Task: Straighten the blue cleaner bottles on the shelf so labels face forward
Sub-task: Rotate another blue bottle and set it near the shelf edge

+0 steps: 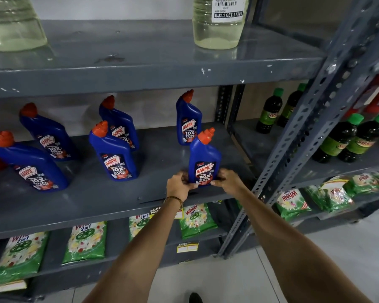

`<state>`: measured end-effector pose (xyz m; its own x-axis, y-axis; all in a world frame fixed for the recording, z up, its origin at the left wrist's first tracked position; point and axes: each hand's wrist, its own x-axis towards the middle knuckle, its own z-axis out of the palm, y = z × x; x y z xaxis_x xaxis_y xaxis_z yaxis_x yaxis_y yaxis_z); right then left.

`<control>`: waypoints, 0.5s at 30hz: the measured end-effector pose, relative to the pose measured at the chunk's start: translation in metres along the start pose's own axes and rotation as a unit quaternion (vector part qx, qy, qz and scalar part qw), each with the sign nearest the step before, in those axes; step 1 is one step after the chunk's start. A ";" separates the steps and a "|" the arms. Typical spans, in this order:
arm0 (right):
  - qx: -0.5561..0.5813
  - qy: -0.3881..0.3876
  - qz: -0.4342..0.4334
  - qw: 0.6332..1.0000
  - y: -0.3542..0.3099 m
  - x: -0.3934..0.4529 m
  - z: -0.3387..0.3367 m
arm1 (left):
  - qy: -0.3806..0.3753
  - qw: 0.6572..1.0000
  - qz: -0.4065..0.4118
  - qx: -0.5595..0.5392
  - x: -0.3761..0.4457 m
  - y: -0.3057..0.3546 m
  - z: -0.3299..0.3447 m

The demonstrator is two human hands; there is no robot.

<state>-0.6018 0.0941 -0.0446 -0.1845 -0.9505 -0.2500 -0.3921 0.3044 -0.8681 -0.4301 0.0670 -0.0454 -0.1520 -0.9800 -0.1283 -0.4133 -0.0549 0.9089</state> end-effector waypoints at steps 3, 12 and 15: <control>-0.004 -0.001 -0.005 1.000 0.002 -0.005 -0.001 | -0.001 1.000 0.002 -0.002 -0.006 -0.002 0.000; -0.023 0.000 -0.018 1.000 0.004 -0.011 -0.001 | 0.007 1.000 -0.003 0.000 -0.013 -0.002 0.002; -0.033 0.003 -0.026 0.999 0.004 -0.011 -0.002 | 0.009 1.000 -0.012 0.006 -0.014 -0.001 0.002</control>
<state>-0.6035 0.1057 -0.0447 -0.1678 -0.9650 -0.2018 -0.4595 0.2576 -0.8500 -0.4298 0.0809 -0.0456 -0.1255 -0.9817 -0.1433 -0.4280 -0.0767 0.9005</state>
